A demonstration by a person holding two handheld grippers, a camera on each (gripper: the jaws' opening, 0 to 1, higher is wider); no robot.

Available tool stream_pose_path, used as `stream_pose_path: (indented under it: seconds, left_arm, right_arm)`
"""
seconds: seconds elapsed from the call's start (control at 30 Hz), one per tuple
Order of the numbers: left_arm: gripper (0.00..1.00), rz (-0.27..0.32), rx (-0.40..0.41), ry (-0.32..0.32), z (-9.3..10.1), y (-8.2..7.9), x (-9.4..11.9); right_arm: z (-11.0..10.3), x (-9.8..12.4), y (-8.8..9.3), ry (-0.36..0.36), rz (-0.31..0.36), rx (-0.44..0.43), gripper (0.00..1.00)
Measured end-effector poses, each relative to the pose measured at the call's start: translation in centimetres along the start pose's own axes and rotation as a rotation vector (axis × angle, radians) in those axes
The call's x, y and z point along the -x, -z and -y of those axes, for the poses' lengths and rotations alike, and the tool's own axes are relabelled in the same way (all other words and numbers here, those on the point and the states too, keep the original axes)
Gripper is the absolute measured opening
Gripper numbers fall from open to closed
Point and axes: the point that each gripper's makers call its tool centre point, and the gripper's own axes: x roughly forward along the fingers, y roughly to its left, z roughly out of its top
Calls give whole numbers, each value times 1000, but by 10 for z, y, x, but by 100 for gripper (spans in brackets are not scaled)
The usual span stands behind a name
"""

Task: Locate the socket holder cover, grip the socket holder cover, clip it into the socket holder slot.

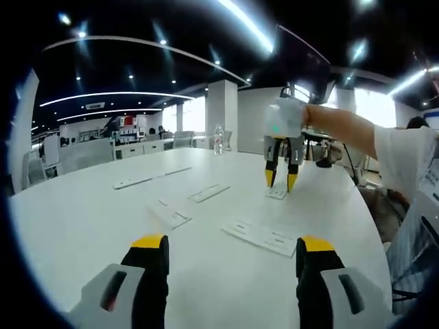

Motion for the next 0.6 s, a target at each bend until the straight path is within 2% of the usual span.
stream_pose_path:
  seconds: [0.43, 0.6]
  left_arm:
    - [75, -7, 2, -3, -2, 2, -1]
    - [75, -13, 0, -5, -3, 3, -1]
  right_arm:
    - [1, 0, 0, 6, 1, 10, 27]
    - [0, 1, 4, 5, -19, 14, 26]
